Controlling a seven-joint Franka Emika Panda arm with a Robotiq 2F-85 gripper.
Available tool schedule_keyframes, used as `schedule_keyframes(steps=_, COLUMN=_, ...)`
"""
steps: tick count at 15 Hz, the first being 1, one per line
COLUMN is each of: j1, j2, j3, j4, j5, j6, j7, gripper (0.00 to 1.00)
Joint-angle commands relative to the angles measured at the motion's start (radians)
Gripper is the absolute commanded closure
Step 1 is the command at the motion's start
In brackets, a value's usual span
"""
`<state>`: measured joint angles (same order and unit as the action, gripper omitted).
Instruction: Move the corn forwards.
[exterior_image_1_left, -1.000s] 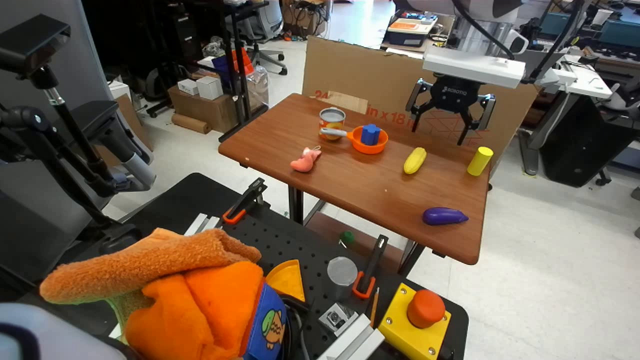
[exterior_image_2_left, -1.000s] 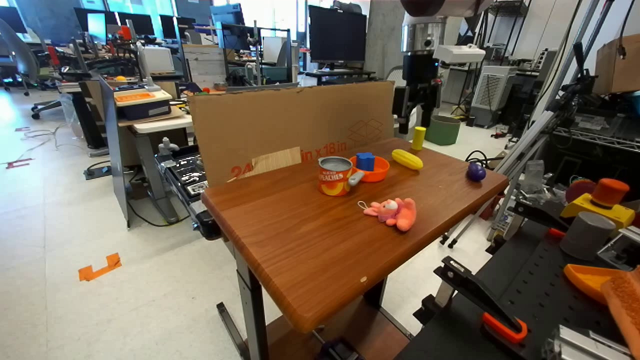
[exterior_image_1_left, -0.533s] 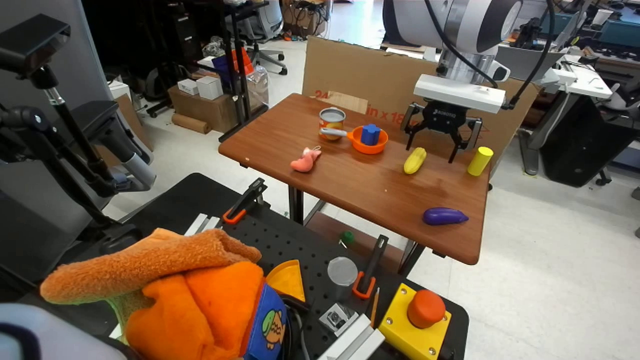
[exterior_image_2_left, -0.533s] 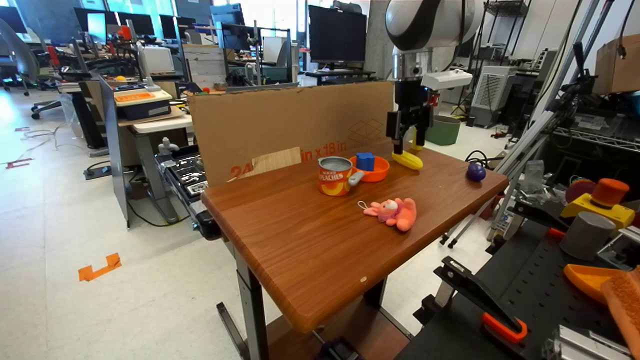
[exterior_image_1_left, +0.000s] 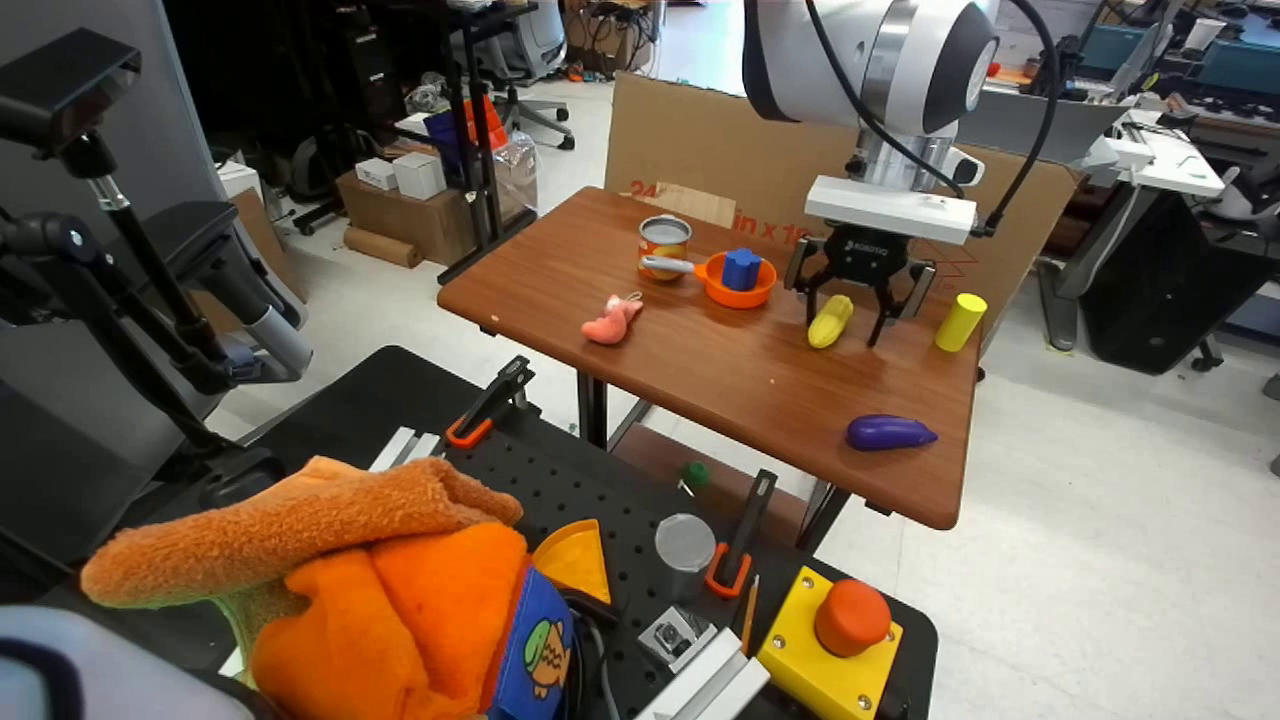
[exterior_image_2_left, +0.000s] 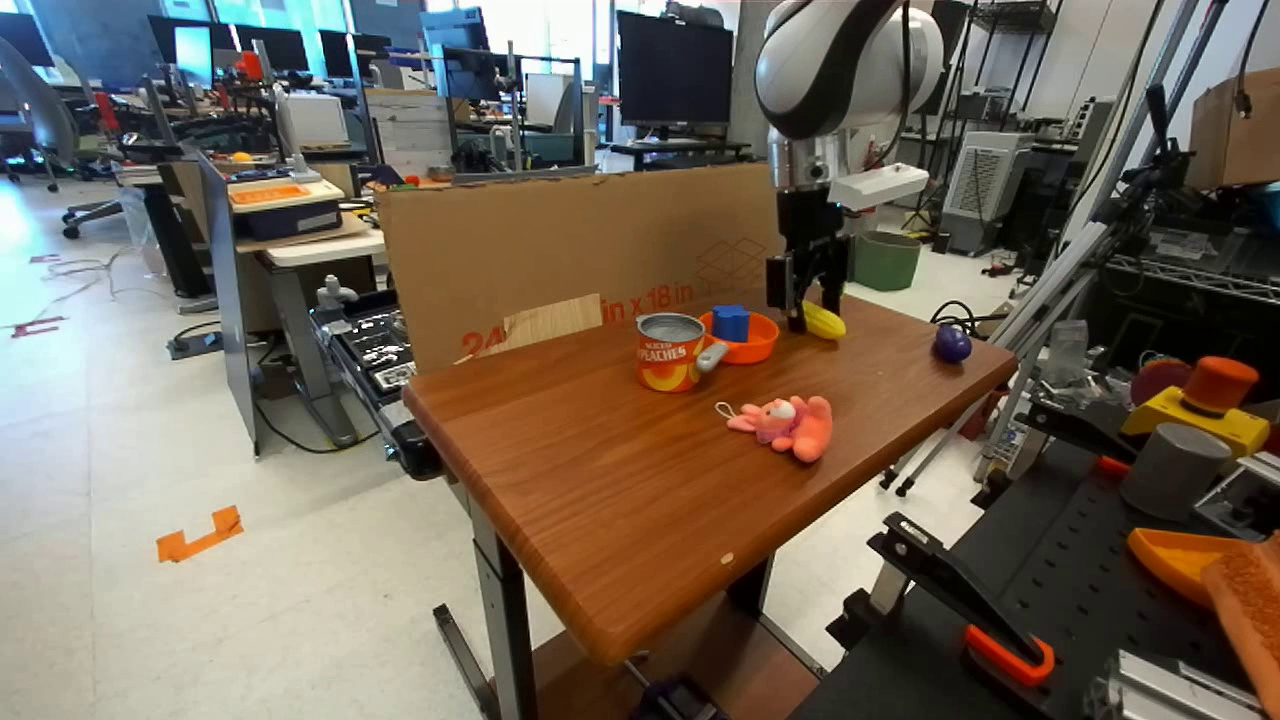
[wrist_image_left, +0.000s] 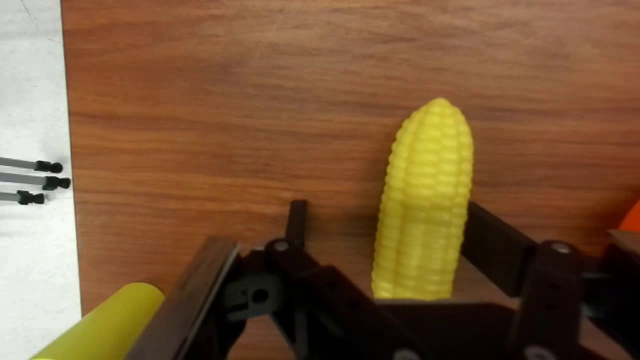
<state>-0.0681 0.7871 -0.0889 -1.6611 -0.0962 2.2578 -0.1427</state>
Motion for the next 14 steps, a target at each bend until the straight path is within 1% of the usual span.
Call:
schedule_keyframes(steps=1, j1=0.011, j2=0.015, j3=-0.002, j4=0.020, j5=-0.035, j6=-0.013, j7=0.027, gripper=0.57)
schedule_keyframes(steps=3, j1=0.013, j2=0.012, j3=-0.005, j4=0.016, j5=-0.052, j6=-0.009, j7=0.036, gripper=0.70)
schedule_keyframes(steps=5, j1=0.012, j2=0.006, j3=-0.007, j4=0.012, j5=-0.063, j6=-0.010, j7=0.043, gripper=0.85)
schedule_keyframes(steps=6, j1=0.012, j2=0.002, j3=-0.007, j4=0.009, j5=-0.066, j6=-0.011, j7=0.044, gripper=0.89)
schedule_keyframes(steps=8, j1=0.023, j2=-0.032, j3=-0.015, j4=-0.033, j5=-0.076, j6=-0.027, j7=0.064, gripper=0.89)
schedule_keyframes(steps=9, j1=0.026, j2=-0.066, j3=-0.015, j4=-0.075, j5=-0.080, j6=-0.037, j7=0.065, gripper=0.89)
schedule_keyframes(steps=10, j1=0.030, j2=-0.098, j3=-0.013, j4=-0.121, j5=-0.088, j6=-0.043, j7=0.058, gripper=0.89)
schedule_keyframes(steps=14, j1=0.084, j2=-0.249, j3=-0.014, j4=-0.345, j5=-0.162, j6=-0.053, j7=0.089, gripper=0.89)
